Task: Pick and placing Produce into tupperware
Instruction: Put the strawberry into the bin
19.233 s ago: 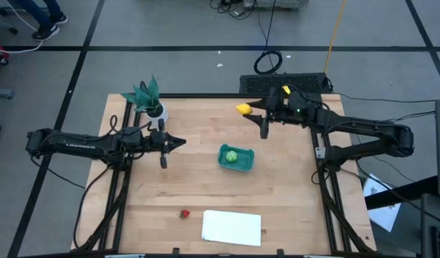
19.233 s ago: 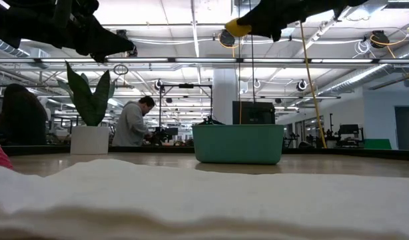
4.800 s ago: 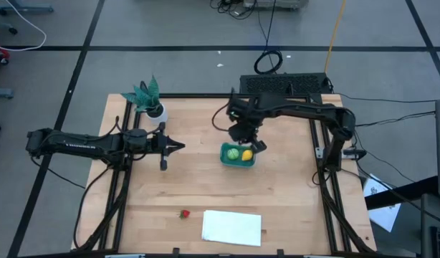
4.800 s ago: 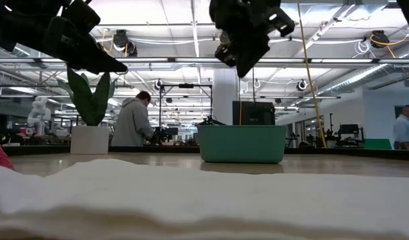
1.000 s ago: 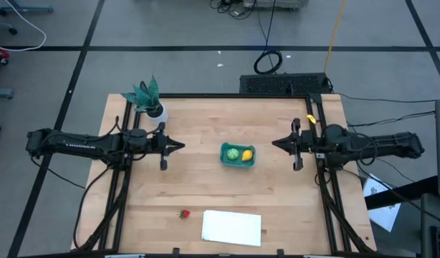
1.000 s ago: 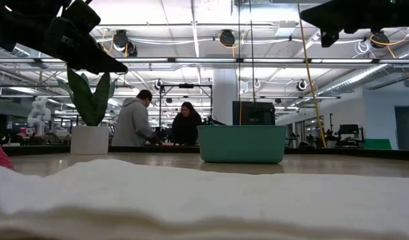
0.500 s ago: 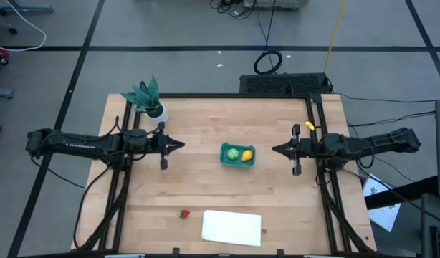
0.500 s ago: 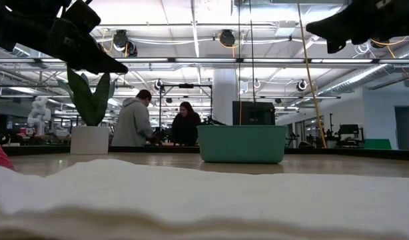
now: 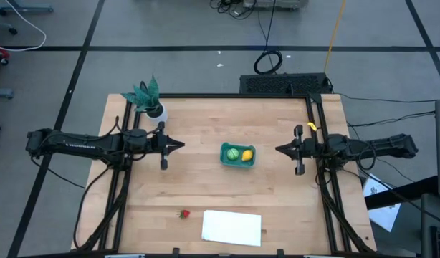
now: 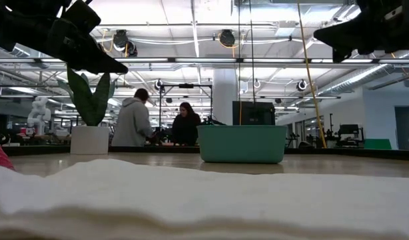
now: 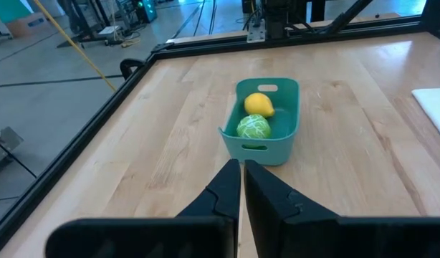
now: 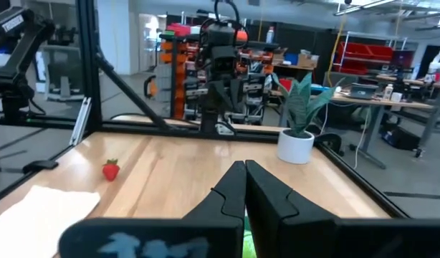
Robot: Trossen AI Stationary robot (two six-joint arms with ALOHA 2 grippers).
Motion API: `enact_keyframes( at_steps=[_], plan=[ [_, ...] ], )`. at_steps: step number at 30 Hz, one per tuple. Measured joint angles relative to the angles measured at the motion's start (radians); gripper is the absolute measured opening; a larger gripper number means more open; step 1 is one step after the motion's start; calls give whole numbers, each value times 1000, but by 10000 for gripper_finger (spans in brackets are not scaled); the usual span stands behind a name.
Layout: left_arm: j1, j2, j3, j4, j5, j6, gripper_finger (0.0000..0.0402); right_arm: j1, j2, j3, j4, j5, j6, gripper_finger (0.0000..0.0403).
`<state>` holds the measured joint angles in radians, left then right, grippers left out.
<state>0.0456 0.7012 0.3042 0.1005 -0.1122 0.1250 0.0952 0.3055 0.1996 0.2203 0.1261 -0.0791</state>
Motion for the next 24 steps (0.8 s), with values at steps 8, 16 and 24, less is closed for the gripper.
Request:
enact_keyframes(
  at_steps=[8,16,24],
  plan=[
    [0,0,0,0,0,-2,26,-4,-18,-31,2,-14,14,0],
    [0,0,0,-2,6,1,26,-4,-18,-124,141,-27,9,0],
    [-1,0,0,6,109,-3,26,-4,-17,-160,221,-28,-23,0]
  ],
)
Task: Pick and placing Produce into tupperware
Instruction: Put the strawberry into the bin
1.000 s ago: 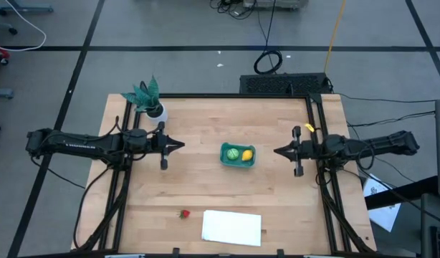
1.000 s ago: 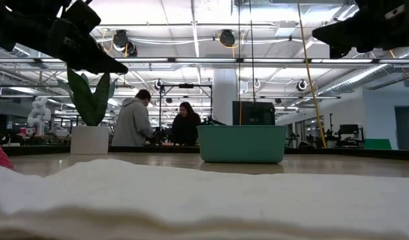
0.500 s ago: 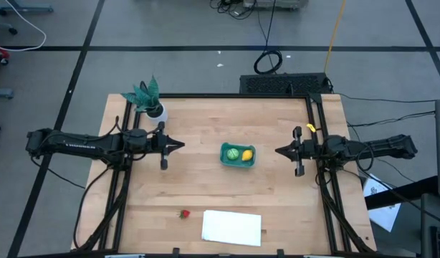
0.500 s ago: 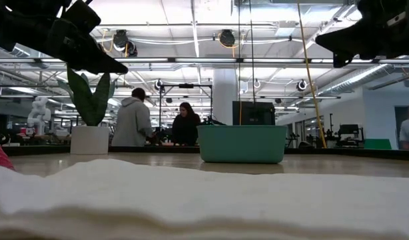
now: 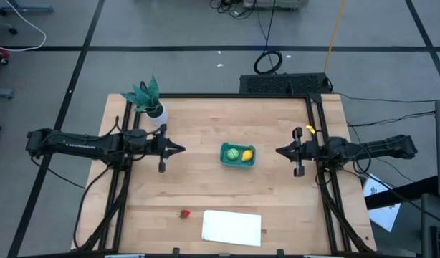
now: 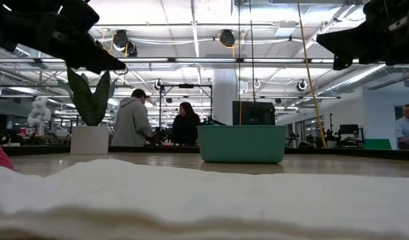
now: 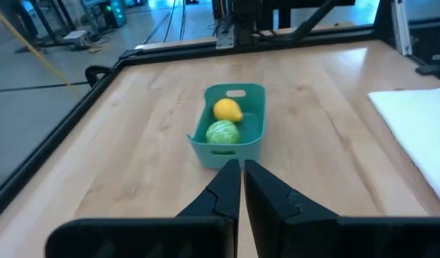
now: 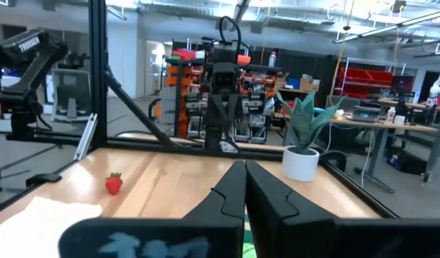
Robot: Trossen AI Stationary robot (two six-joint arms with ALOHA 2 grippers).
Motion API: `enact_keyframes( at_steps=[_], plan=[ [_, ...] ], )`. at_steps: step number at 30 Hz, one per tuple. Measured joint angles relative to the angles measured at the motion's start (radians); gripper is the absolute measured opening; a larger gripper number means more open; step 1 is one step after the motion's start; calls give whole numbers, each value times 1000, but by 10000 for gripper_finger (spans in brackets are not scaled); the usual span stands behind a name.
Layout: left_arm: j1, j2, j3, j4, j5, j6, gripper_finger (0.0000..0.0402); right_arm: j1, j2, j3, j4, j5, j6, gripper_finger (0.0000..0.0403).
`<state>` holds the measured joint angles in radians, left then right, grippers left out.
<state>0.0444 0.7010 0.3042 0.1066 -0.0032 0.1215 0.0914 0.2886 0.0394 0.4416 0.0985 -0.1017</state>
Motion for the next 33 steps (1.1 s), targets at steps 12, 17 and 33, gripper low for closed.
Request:
enact_keyframes(
  at_steps=[12,17,33],
  plan=[
    [-1,0,0,176,76,-3,26,0,0,-2,26,-48,10,0],
    [-24,0,25,213,174,-4,26,0,0,-3,26,-48,10,0],
    [-181,0,111,219,87,-113,26,0,1,-4,23,-48,10,0]
  ],
)
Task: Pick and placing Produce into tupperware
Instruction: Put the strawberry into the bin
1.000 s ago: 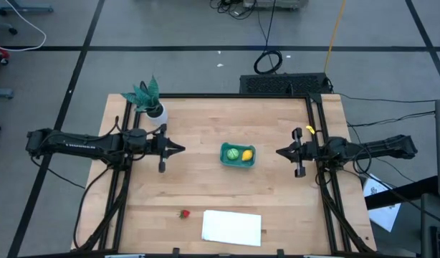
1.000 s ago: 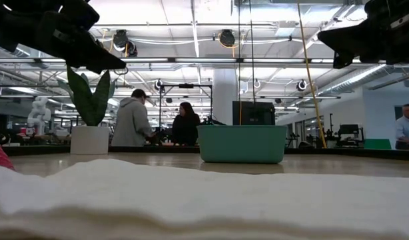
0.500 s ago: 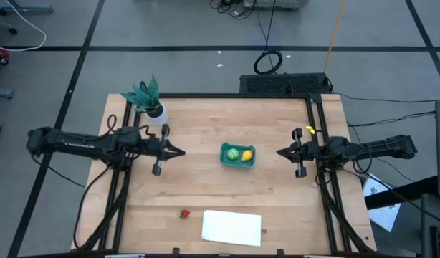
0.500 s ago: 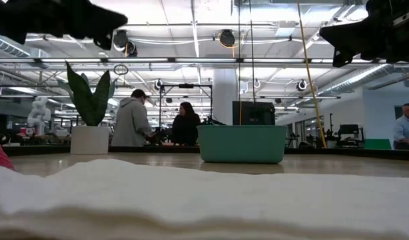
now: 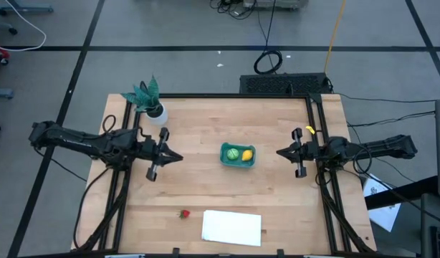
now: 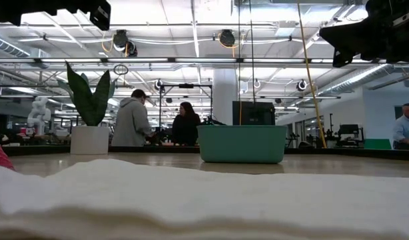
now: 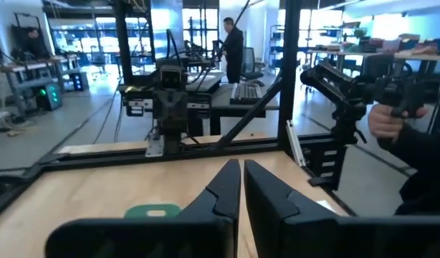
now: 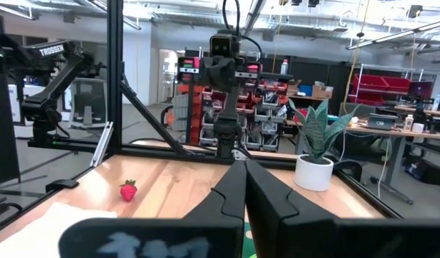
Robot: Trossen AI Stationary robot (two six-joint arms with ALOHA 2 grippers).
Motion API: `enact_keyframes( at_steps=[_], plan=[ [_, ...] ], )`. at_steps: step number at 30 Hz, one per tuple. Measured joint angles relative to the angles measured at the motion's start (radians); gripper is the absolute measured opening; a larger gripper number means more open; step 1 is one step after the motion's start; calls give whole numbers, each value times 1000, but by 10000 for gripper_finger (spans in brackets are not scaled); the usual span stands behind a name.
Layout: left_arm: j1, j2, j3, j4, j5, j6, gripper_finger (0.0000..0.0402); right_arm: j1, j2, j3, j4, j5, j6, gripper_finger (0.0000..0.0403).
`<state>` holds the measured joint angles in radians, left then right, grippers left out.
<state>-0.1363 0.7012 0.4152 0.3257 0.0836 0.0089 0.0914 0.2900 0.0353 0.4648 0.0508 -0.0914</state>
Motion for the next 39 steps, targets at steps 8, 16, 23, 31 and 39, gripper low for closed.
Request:
enact_keyframes(
  at_steps=[8,16,23,31,39],
  plan=[
    [-105,8,0,2,-85,-98,26,0,1,0,-14,0,0,0],
    [-222,88,0,3,-219,-149,26,0,1,0,-29,0,10,0],
    [-322,129,0,29,-390,-151,26,0,1,0,-36,0,27,0],
    [-438,144,124,-144,-589,-174,26,0,1,0,-39,0,27,0],
    [-502,223,346,-490,-710,-288,26,0,1,-1,-40,0,27,0]
  ],
)
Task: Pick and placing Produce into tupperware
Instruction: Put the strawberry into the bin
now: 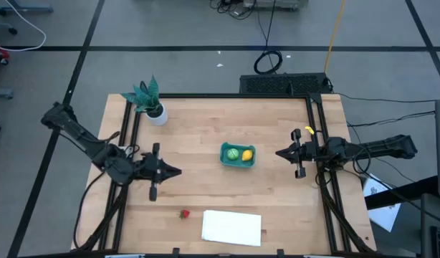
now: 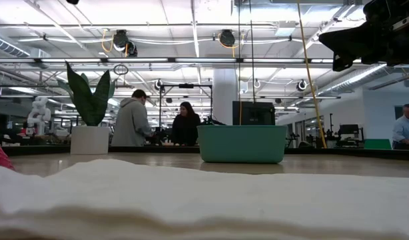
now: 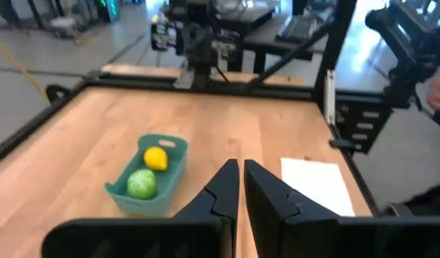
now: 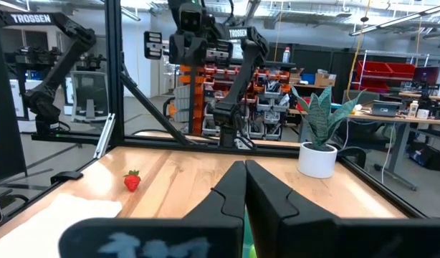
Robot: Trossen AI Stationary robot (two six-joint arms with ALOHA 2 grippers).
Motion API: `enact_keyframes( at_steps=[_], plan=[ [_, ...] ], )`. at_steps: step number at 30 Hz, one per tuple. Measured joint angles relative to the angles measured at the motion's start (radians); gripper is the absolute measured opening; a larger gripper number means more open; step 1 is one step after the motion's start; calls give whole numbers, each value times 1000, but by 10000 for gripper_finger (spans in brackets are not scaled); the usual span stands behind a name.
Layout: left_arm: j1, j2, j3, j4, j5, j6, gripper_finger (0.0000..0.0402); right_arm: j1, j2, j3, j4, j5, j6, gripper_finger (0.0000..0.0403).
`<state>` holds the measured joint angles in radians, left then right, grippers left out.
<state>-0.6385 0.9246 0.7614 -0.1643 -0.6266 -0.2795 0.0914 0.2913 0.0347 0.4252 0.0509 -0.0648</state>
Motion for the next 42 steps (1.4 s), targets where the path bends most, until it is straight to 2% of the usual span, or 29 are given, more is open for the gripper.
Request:
enact_keyframes(
  at_steps=[12,18,21,27,35,42],
  plan=[
    [-39,193,216,-241,128,-100,26,0,0,0,-7,0,0,0],
    [-51,273,320,-412,145,-259,12,0,0,0,-8,0,0,0],
    [-46,309,364,-493,187,-341,4,0,0,0,-8,0,0,0],
    [-17,390,448,-589,291,-412,2,0,0,0,-8,0,-2,0],
    [53,470,475,-662,472,-543,2,0,0,0,-12,0,-1,0],
    [81,510,475,-713,567,-617,2,0,0,0,-11,0,0,0]
  ],
)
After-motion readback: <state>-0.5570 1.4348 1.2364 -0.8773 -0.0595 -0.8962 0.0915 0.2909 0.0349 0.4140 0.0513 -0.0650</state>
